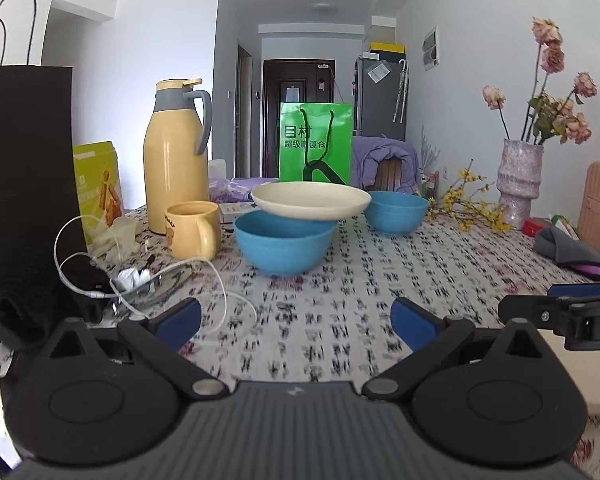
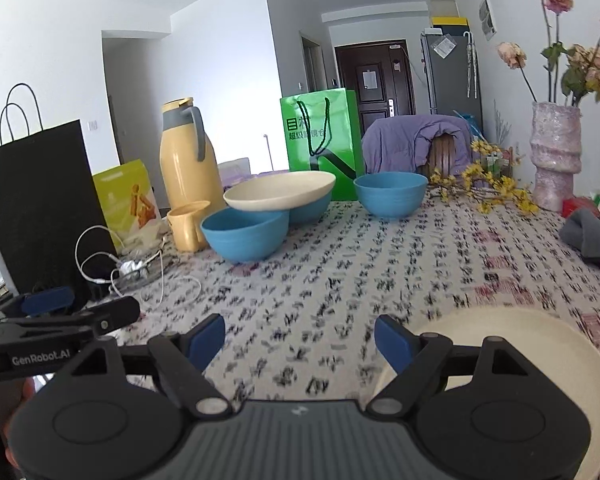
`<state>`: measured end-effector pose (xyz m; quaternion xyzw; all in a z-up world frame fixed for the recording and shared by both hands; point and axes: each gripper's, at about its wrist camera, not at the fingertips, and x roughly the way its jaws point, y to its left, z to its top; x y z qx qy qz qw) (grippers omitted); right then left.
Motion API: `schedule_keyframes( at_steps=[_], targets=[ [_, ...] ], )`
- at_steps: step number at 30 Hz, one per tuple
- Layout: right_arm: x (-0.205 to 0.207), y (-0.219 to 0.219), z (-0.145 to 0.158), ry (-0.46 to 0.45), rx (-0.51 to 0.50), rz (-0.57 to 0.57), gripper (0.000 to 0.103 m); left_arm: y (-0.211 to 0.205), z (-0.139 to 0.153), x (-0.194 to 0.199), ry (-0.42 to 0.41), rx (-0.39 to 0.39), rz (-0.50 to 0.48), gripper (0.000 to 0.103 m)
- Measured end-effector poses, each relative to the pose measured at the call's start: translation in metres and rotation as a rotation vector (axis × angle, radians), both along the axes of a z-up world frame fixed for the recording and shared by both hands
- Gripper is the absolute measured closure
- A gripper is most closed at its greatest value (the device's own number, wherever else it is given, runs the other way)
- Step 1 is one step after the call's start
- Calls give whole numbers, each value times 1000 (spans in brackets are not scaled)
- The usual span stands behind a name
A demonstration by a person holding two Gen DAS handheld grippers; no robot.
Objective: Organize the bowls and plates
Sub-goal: 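Move both tools back toward the blue bowls, then grasp the cream plate on the blue bowl with the left tool while the right tool grasps it too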
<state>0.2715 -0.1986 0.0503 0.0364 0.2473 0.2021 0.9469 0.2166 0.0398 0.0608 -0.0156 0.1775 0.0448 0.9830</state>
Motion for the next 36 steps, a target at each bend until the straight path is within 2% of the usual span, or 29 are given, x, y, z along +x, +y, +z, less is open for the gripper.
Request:
schedule_keyframes(
  at_steps=[10,13,17,20,22,24,26,28,32,34,35,36],
  targets=[
    [104,25,22,43,74,0,22,46,20,106,3,-89,-13,2],
    [141,31,23,73,108,3,22,60,22,138,-21,-113,-54,2],
    [190,43,19,127,127,1,22,77,25,191,21,-117,-81,6],
    [224,49,15,158,155,-13,22,93,22,229,64,-142,-65,10],
    [246,52,11,187,188,-36,22,102,18,252,96,-154,-47,20],
    [264,58,5,209,207,-57,22,108,15,274,111,-156,-46,24],
    [280,65,0,217,218,-60,23,112,12,293,138,-155,-35,33],
    [298,73,-6,230,219,-86,30,112,9,310,164,-134,-21,50],
    [320,83,-17,264,235,-100,35,112,2,329,203,-126,-36,67],
    [323,90,-20,262,220,-90,50,114,-1,334,226,-141,-30,84],
    [324,92,-21,263,210,-94,55,115,-2,335,227,-152,-37,87],
    [326,95,-23,266,204,-98,64,114,-2,334,223,-157,-43,91]
  ],
)
